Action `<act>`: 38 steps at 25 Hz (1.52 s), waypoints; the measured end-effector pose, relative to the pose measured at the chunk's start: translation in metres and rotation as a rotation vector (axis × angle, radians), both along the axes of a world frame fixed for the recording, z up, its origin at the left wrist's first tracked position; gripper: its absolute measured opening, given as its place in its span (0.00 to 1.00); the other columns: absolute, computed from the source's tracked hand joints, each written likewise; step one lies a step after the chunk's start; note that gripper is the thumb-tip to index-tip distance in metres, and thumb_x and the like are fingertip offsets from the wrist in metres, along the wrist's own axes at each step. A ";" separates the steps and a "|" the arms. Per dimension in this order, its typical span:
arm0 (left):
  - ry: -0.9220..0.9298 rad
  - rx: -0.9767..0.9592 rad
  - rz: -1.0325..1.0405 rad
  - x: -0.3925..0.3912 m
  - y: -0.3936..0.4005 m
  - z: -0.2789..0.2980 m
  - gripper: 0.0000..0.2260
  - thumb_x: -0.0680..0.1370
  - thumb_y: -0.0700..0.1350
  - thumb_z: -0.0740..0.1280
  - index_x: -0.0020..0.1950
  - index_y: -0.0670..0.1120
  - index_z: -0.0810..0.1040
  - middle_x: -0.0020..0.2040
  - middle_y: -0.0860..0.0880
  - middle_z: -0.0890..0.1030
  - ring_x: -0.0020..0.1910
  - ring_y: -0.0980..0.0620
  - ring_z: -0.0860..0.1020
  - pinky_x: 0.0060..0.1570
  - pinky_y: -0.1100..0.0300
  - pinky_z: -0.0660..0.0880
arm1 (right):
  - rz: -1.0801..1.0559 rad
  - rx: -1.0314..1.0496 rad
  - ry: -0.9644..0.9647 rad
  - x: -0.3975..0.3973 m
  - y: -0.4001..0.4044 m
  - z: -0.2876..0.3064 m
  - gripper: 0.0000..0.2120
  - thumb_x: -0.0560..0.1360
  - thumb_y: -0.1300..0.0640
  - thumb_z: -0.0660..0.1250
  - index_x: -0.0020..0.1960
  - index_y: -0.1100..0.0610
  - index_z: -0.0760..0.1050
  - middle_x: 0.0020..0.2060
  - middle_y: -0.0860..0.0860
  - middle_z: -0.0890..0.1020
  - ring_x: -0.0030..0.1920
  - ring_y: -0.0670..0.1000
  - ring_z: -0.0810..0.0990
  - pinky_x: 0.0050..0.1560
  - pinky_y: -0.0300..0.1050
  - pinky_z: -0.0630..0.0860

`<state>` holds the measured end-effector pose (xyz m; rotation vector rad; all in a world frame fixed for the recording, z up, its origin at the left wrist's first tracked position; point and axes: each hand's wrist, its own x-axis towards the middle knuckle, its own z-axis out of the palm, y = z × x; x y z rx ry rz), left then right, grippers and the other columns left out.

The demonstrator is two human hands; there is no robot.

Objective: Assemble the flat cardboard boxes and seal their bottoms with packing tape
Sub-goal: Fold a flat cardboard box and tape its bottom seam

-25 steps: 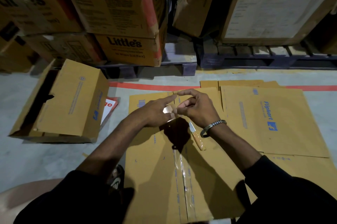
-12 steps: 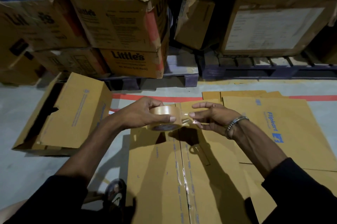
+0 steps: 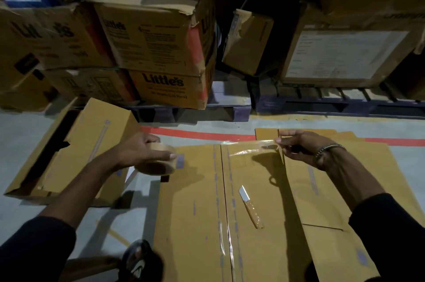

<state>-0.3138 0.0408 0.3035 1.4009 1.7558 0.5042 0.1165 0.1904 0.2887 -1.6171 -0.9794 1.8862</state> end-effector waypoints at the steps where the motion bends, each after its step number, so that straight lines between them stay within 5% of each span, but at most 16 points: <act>1: 0.020 0.004 0.034 -0.010 0.001 -0.005 0.25 0.65 0.64 0.82 0.41 0.41 0.85 0.38 0.40 0.83 0.37 0.40 0.82 0.36 0.55 0.74 | -0.023 -0.004 0.011 0.004 0.007 -0.001 0.28 0.65 0.67 0.77 0.65 0.60 0.79 0.52 0.59 0.85 0.46 0.52 0.82 0.46 0.45 0.82; 5: 0.139 0.020 0.160 -0.044 0.008 -0.035 0.25 0.62 0.68 0.81 0.37 0.46 0.84 0.35 0.48 0.83 0.35 0.49 0.82 0.29 0.60 0.74 | -0.106 -0.002 0.005 0.021 0.028 -0.018 0.19 0.73 0.69 0.73 0.63 0.61 0.79 0.48 0.58 0.85 0.46 0.52 0.81 0.48 0.44 0.85; 13: 0.144 0.032 0.194 -0.063 0.037 -0.059 0.16 0.65 0.63 0.81 0.28 0.54 0.83 0.26 0.56 0.79 0.32 0.51 0.80 0.31 0.60 0.75 | -0.216 0.052 -0.052 0.028 0.054 -0.053 0.22 0.72 0.68 0.76 0.65 0.61 0.78 0.53 0.59 0.86 0.52 0.54 0.85 0.39 0.41 0.84; 17: 0.151 0.061 0.202 -0.079 0.056 -0.073 0.18 0.64 0.67 0.81 0.41 0.54 0.89 0.38 0.51 0.87 0.42 0.48 0.87 0.45 0.47 0.85 | -0.209 0.062 -0.068 0.029 0.059 -0.062 0.24 0.70 0.66 0.79 0.64 0.59 0.79 0.56 0.59 0.85 0.55 0.55 0.85 0.44 0.41 0.84; 28: 0.258 -0.022 0.216 -0.070 0.059 -0.090 0.22 0.62 0.65 0.82 0.28 0.47 0.83 0.28 0.47 0.83 0.31 0.46 0.81 0.34 0.56 0.73 | -0.254 0.088 -0.101 0.007 0.062 -0.083 0.25 0.70 0.68 0.78 0.65 0.60 0.77 0.53 0.60 0.86 0.52 0.56 0.86 0.42 0.42 0.85; 38: 0.226 -0.103 0.207 -0.066 0.055 -0.107 0.22 0.67 0.64 0.79 0.33 0.46 0.79 0.32 0.48 0.81 0.33 0.48 0.79 0.33 0.59 0.70 | -0.361 -0.026 -0.030 -0.004 0.057 -0.096 0.21 0.73 0.70 0.75 0.64 0.63 0.77 0.51 0.60 0.84 0.47 0.53 0.84 0.37 0.42 0.85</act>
